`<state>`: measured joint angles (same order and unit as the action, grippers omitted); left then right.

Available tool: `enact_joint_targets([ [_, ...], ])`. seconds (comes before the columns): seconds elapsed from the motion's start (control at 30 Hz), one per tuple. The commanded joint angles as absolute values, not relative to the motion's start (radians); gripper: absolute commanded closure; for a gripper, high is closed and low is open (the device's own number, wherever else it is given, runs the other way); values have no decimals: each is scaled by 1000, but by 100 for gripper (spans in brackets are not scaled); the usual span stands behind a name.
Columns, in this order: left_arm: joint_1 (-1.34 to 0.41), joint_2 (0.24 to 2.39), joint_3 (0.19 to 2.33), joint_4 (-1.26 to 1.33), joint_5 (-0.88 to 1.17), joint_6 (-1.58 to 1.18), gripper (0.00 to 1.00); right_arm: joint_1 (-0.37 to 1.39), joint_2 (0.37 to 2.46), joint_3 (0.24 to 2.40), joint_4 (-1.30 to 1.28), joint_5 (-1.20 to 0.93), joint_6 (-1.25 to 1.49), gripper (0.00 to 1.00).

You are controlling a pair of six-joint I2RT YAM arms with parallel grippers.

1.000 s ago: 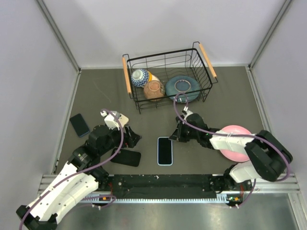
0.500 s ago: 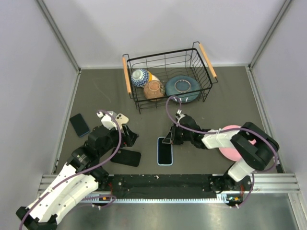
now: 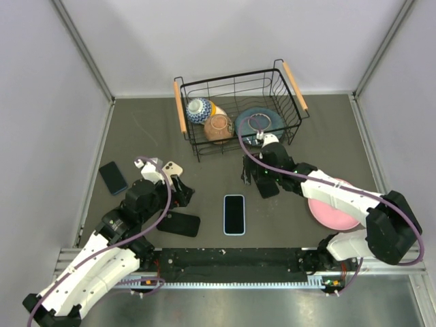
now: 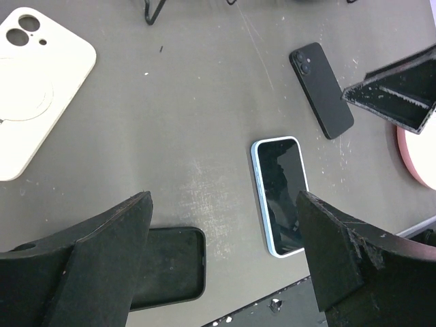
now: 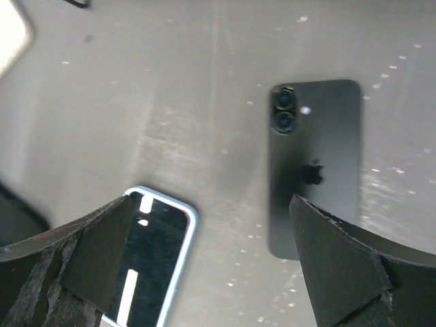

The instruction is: Put the phone into the phone case

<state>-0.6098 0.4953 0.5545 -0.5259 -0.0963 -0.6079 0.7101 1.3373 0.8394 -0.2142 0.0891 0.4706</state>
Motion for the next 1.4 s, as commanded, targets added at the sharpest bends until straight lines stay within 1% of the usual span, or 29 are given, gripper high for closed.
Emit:
enact_joint_targets([
  [0.0, -612, 506, 555, -532, -205, -705, 9, 686, 1312, 885, -328, 198, 367, 1],
  [0.13, -612, 491, 535, -592, -296, -843, 7, 686, 1301, 887, -313, 71, 393, 1],
  [0.27, -611, 497, 526, -691, -377, -1043, 7, 684, 1293, 876, -311, 63, 417, 2],
  [0.37, -611, 505, 509, -765, -420, -1246, 9, 686, 1270, 861, -310, 43, 429, 2],
  [0.43, -611, 515, 502, -787, -437, -1305, 11, 686, 1255, 845, -304, 28, 437, 3],
  [0.57, -609, 593, 511, -857, -414, -1504, 14, 686, 1201, 816, -298, 32, 446, 3],
  [0.67, -609, 678, 535, -902, -388, -1613, 20, 686, 1152, 795, -299, 46, 451, 3],
  [0.73, -611, 721, 564, -926, -376, -1650, 25, 684, 1118, 776, -295, 48, 453, 3],
  [0.8, -612, 776, 609, -952, -377, -1693, 27, 684, 1101, 761, -291, 31, 448, 3],
  [0.87, -611, 828, 632, -982, -385, -1753, 33, 686, 1077, 750, -291, 25, 446, 3],
  [1.03, -612, 978, 712, -1072, -394, -1838, 36, 686, 1020, 704, -290, 26, 448, 3],
  [1.1, -612, 1014, 730, -1092, -373, -1887, 40, 684, 993, 692, -290, 22, 449, 3],
  [1.2, -611, 1069, 736, -1069, -354, -1905, 43, 684, 957, 675, -290, 21, 448, 3],
  [1.37, -611, 1163, 749, -1052, -362, -1914, 46, 684, 907, 637, -288, 18, 457, 3],
])
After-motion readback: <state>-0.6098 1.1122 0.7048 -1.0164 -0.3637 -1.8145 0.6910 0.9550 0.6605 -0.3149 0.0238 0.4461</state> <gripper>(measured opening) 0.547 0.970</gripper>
